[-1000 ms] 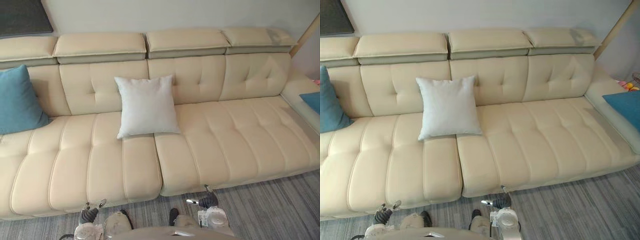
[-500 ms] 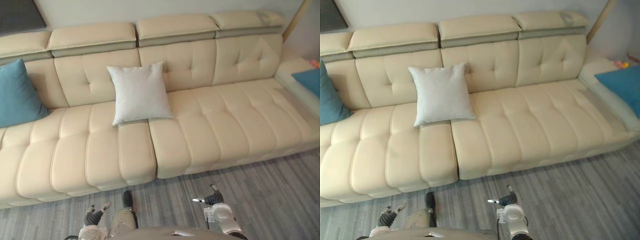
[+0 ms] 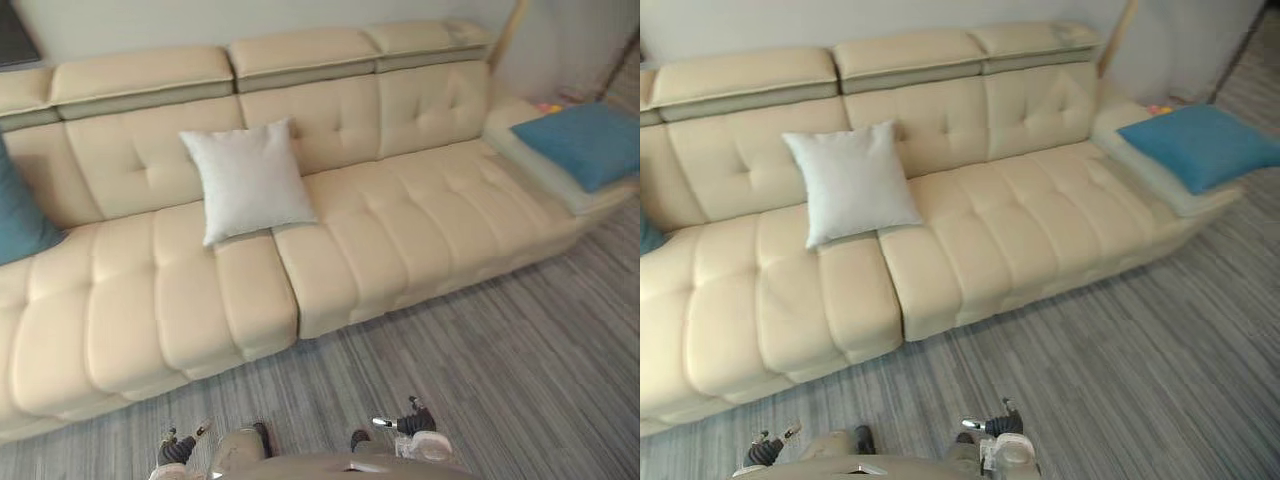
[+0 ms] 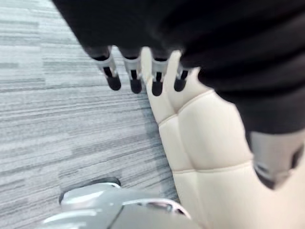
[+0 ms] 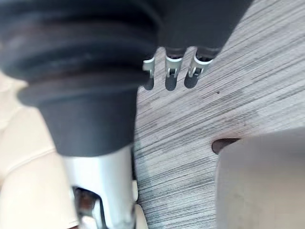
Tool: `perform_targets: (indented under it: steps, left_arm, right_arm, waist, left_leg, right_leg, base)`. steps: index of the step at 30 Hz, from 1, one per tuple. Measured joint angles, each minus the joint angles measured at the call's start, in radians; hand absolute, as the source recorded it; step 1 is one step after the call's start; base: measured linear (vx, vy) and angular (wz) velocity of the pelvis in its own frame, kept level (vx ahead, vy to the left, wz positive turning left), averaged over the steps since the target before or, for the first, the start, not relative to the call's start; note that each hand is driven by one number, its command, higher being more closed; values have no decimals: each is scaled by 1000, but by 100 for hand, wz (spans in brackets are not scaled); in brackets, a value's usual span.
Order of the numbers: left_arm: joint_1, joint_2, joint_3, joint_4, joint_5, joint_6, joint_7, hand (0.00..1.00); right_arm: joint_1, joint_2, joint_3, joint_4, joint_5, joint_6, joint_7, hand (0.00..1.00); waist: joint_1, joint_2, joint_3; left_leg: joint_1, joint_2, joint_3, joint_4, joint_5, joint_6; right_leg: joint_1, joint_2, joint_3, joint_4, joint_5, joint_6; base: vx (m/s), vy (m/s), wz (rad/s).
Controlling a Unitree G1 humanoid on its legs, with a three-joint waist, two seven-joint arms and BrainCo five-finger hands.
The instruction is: Pick up cushions and gather them together orderly.
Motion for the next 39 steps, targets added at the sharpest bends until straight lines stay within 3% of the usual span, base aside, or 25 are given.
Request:
perform_targets:
  steps: [3, 10, 14, 17, 18, 19, 20, 21, 22, 23, 24, 26, 29, 32, 33, 34, 35, 36, 39]
  left_arm:
    - [-8, 1, -12, 6, 2, 1, 0, 0]
    - [-20, -7, -19, 54, 23, 13, -32, 0]
    - [-69, -7, -15, 71, 38, 16, -42, 0]
    - [-109, -11, -14, 69, 37, 16, -45, 0]
    - [-124, -16, -17, 68, 37, 16, -47, 0]
    - [-139, -24, -22, 66, 37, 14, -52, 0]
    - [-161, -39, -36, 58, 36, 14, -59, 0]
    - [-162, -43, -49, 50, 36, 13, -59, 0]
    - [-162, -51, -61, 43, 36, 11, -65, 0]
    - [-159, -49, -66, 43, 35, 11, -67, 0]
    - [-158, -47, -70, 43, 34, 11, -67, 0]
    - [-158, -47, -90, 43, 29, 11, -68, 0]
    - [-159, -50, -110, 56, 31, 11, -78, 0]
    - [-159, -54, -132, 63, 33, 12, -80, 0]
    - [-157, -61, -128, 60, 27, 12, -80, 0]
    - [-157, -69, -128, 56, 26, 11, -80, 0]
    - [-157, -72, -129, 52, 22, 11, -80, 0]
    - [-155, -80, -128, 37, 11, 9, -80, 0]
    - [-151, -80, -127, 11, -14, -2, -78, 0]
  right_arm:
    - [-3, -1, -13, 2, 15, 0, -1, 0]
    - [-9, -14, -87, 52, 50, 17, -1, 0]
    - [-10, -14, -123, 57, 77, 18, -1, 0]
    - [-28, -19, -121, 38, 87, 17, -1, 0]
    - [-44, -22, -110, 38, 87, 18, -1, 0]
    - [-62, -22, -106, 37, 87, 18, 0, 0]
    - [-61, -27, -109, 38, 88, 19, -1, 0]
    - [-61, -25, -116, 34, 101, 18, 0, 0]
    - [-70, -29, -118, 39, 107, 19, -1, 0]
    - [-68, -30, -109, 39, 107, 19, -1, 0]
    - [-67, -29, -105, 40, 107, 19, -1, 0]
    - [-70, -35, -106, 43, 107, 19, -2, 0]
    - [-72, -58, -109, 47, 107, 20, -4, 0]
    - [-62, -66, -117, 74, 108, 20, -16, 0]
    - [-58, -69, -118, 79, 108, 23, -18, 0]
    - [-57, -76, -116, 80, 108, 28, -20, 0]
    - [-60, -78, -116, 80, 108, 31, -21, 0]
    - [-69, -85, -116, 87, 108, 35, -24, 0]
    - [-77, -91, -116, 124, 107, 41, -23, 0]
  waist:
    - [-14, -3, -10]
    - [-22, 35, -36]
    - [-24, 34, -29]
    - [-21, 40, -1]
    - [-20, 45, 9]
    - [-27, 52, 15]
    - [-38, 75, 29]
    - [-38, 80, 32]
    - [-37, 95, 40]
    - [-36, 88, 36]
    - [-34, 88, 36]
    - [-43, 102, 38]
    - [-43, 121, 36]
    - [-46, 110, 42]
    - [-42, 113, 45]
    - [-31, 112, 48]
    - [-29, 114, 49]
    - [-20, 121, 57]
    - [11, 123, 57]
  left_leg:
    - [28, -19, 21, -53, 1, -1]
    - [102, -1, 49, -96, 27, -1]
    - [157, 31, 124, -101, 27, 11]
    - [197, 51, 241, -98, 15, 16]
    - [204, 59, 297, -97, 12, 21]
    - [205, 62, 346, -95, 12, 24]
    - [211, 75, 388, -97, 12, 25]
    - [219, 78, 406, -100, 12, 24]
    - [239, 87, 453, -100, 12, 22]
    - [257, 88, 470, -99, 15, 9]
    - [264, 88, 474, -102, 16, 5]
    - [274, 97, 463, -115, 28, -11]
    - [278, 129, 447, -89, 27, -15]
    - [218, 238, 412, 210, 24, -15]
    - [174, 284, 382, 343, 37, 10]
    - [130, 297, 310, 437, 24, 21]
    - [110, 284, 266, 465, 2, 16]
    - [55, 226, 156, 498, -60, 9]
    - [-44, 139, 65, 418, -94, 13]
  right_leg:
    - [-17, 5, 48, -31, 23, -11]
    - [-20, 81, 187, -91, 76, -8]
    - [-28, 135, 244, -102, 114, -18]
    - [-62, 180, 261, -75, 148, -35]
    - [-87, 188, 231, -65, 162, -40]
    - [-107, 173, 144, -60, 143, -68]
    - [-140, 126, -71, -1, 96, -118]
    - [-149, 102, -155, 23, 79, -127]
    - [-151, 45, -350, 68, 50, -151]
    - [-139, 19, -450, 76, 58, -146]
    - [-135, 20, -460, 72, 70, -134]
    - [-138, 52, -425, 71, 70, -122]
    - [-167, 93, -373, 99, 19, -125]
    - [-146, 116, -338, 136, -31, -135]
    - [-129, 132, -316, 138, -40, -145]
    - [-119, 146, -287, 138, -46, -153]
    - [-114, 151, -271, 137, -47, -154]
    - [-93, 158, -220, 131, -50, -162]
    - [-45, 157, -136, 105, -56, -161]
  base:
    - [-9, 38, -51]
    - [94, -31, -78]
    - [111, -41, -105]
    - [44, -38, -143]
    - [-10, -47, -151]
    - [-23, -61, -134]
    - [-30, -46, -92]
    - [-25, -30, -94]
    - [43, -75, -95]
    - [52, -70, -93]
    - [85, -128, -67]
    - [58, -136, -54]
    - [59, -149, -56]
    - [127, -156, -40]
    - [177, -109, -60]
    - [177, -67, -60]
    - [165, 19, -88]
    - [123, 62, -78]
    - [130, 100, -91]
